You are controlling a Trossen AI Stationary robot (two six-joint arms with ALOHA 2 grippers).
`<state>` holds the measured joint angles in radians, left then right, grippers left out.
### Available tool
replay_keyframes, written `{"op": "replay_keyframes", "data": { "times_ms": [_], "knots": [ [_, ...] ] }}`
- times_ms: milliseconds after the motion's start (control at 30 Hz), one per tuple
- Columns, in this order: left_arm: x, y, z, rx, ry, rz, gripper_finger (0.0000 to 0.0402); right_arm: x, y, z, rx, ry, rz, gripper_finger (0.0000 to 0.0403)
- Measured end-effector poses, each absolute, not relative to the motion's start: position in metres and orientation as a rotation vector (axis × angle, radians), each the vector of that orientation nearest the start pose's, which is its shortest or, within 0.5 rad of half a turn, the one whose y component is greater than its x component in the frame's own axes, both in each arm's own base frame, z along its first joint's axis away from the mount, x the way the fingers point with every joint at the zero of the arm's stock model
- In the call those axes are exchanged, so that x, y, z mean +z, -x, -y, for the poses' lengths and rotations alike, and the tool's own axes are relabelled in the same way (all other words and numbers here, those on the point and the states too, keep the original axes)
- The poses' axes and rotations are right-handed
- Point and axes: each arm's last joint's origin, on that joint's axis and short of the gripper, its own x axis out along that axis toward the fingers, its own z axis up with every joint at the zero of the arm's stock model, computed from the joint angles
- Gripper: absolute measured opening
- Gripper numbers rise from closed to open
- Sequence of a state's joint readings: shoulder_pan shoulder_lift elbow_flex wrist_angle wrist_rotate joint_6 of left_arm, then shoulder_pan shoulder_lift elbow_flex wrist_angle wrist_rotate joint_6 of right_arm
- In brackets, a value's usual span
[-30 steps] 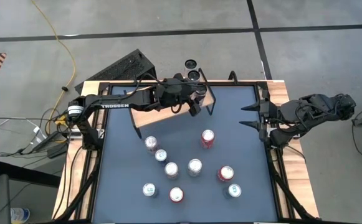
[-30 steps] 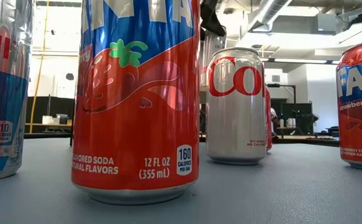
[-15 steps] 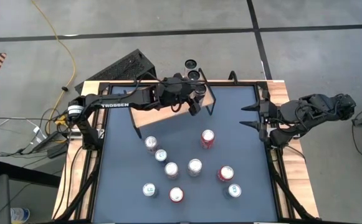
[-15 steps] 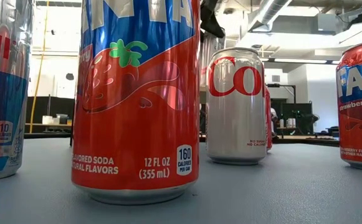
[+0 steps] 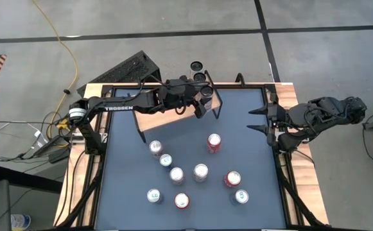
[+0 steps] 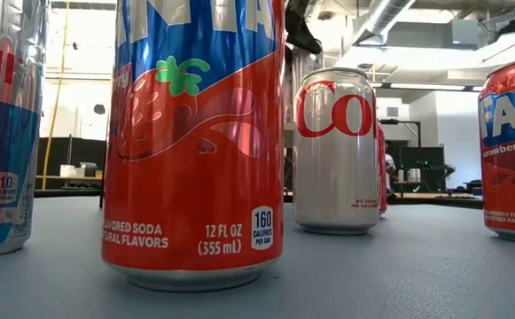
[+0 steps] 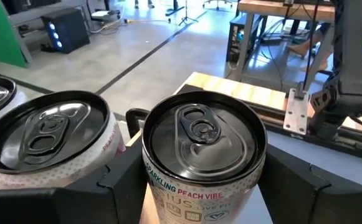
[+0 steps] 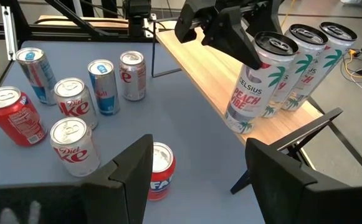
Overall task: Place canned beverage on shelf
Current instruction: Put the white pink soda can on the shelf aligned with the other white pink soda cans
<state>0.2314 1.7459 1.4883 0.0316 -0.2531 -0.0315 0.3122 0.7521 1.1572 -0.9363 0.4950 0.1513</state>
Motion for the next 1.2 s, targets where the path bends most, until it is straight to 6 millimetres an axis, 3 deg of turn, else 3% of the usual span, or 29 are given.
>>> {"op": "replay_keyframes", "data": {
  "times_ms": [367, 667, 1200],
  "knots": [
    [0.3416, -0.3958, -0.1012, 0.490, 0.009, -0.238, 0.0237, 0.3879, -0.1079, -0.0203, -0.215, 0.063, -0.479, 0.0240],
    [0.3413, -0.3953, -0.1016, 0.510, 0.016, -0.243, 0.0279, 0.3879, -0.1079, -0.0205, -0.212, 0.056, -0.479, 0.0240],
    [0.3411, -0.3952, -0.1016, 0.503, -0.031, -0.257, 0.0285, 0.3856, -0.1068, -0.0206, -0.196, 0.061, -0.506, 0.0240]
  ]
}}
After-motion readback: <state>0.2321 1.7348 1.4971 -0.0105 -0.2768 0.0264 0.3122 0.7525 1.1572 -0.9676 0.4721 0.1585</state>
